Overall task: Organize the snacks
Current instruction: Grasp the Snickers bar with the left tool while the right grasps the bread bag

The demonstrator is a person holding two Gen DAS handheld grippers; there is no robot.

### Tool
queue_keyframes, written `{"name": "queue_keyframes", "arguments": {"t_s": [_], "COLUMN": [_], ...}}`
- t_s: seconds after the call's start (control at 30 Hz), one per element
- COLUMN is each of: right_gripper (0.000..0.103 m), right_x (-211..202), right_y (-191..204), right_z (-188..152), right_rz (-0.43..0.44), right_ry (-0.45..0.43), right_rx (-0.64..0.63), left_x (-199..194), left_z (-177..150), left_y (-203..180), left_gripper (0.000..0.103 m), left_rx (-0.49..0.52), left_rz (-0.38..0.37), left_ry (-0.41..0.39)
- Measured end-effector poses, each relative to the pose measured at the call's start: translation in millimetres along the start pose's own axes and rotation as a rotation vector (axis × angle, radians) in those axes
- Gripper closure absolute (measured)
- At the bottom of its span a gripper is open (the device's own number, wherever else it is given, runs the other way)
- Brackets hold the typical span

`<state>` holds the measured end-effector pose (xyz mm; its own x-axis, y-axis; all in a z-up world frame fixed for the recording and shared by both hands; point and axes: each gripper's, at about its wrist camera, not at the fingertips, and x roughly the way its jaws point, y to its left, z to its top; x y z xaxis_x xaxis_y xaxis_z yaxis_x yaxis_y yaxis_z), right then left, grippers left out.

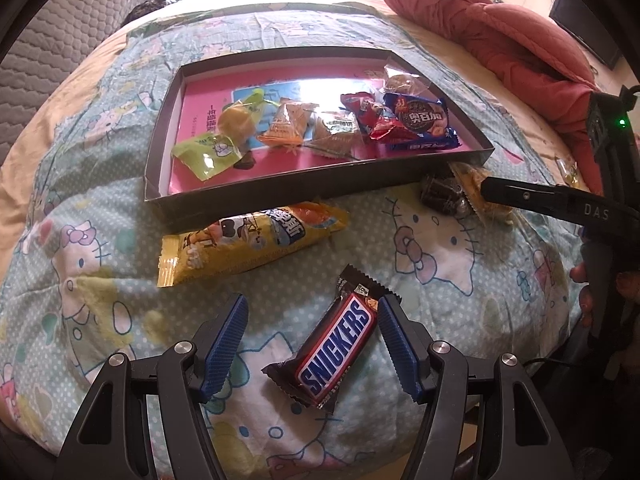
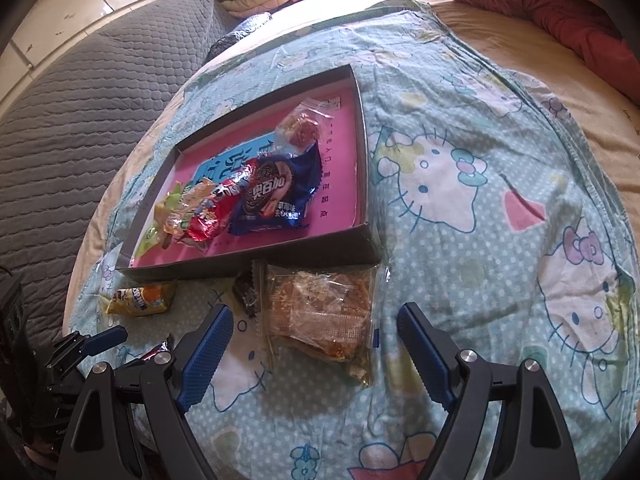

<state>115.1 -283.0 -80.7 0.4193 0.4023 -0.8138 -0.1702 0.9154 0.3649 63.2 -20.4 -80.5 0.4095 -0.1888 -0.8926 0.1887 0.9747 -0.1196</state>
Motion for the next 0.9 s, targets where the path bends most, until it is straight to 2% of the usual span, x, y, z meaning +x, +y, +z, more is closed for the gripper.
{"name": "queue_keyframes", "arguments": {"t_s": [0.17, 0.33, 0.4, 0.47, 0.63, 0.8, 0.9], "right_gripper": [0.015, 0.015, 0.018, 0.027, 0.039, 0.042, 0.044], "right_x": [9.4, 14.0, 15.8, 16.9, 13.0, 4.0, -1.8], "right_y": [2.1, 5.4, 7.5, 9.0, 4.7, -1.0, -5.4], "right_z": [2.7, 4.0, 3.9, 3.1, 2.1, 2.9, 3.3], "right_rz": [-0.015, -0.019, -0.021, -0.036, -0.036, -0.001, 0.053], "right_ry": [0.009, 0.001, 0.002, 0.004, -0.005, -0.025, -0.032], "right_rx": [-0.015, -0.033, -0.046, -0.059, -0.049, -0.021, 0.016], "left_x": [3.6, 7.5, 8.1, 9.8, 19.7, 24.3, 23.4], "left_z": [-2.2, -2.3, -2.7, -3.5, -8.0, -10.9, -11.9], "left_y": [-0.8, -0.5, -1.4, -2.1, -6.2, -11.3, -11.0], "left_gripper": [0.034, 0.034, 0.034, 0.031, 0.028, 0.029, 0.031], "left_rx": [0.006, 0.009, 0.014, 0.018, 0.041, 0.068, 0.071], "left_rz": [0.005, 0.006, 0.006, 0.0, -0.002, 0.018, 0.012], "left_ry": [0.008, 0.014, 0.013, 0.017, 0.043, 0.027, 0.012]}}
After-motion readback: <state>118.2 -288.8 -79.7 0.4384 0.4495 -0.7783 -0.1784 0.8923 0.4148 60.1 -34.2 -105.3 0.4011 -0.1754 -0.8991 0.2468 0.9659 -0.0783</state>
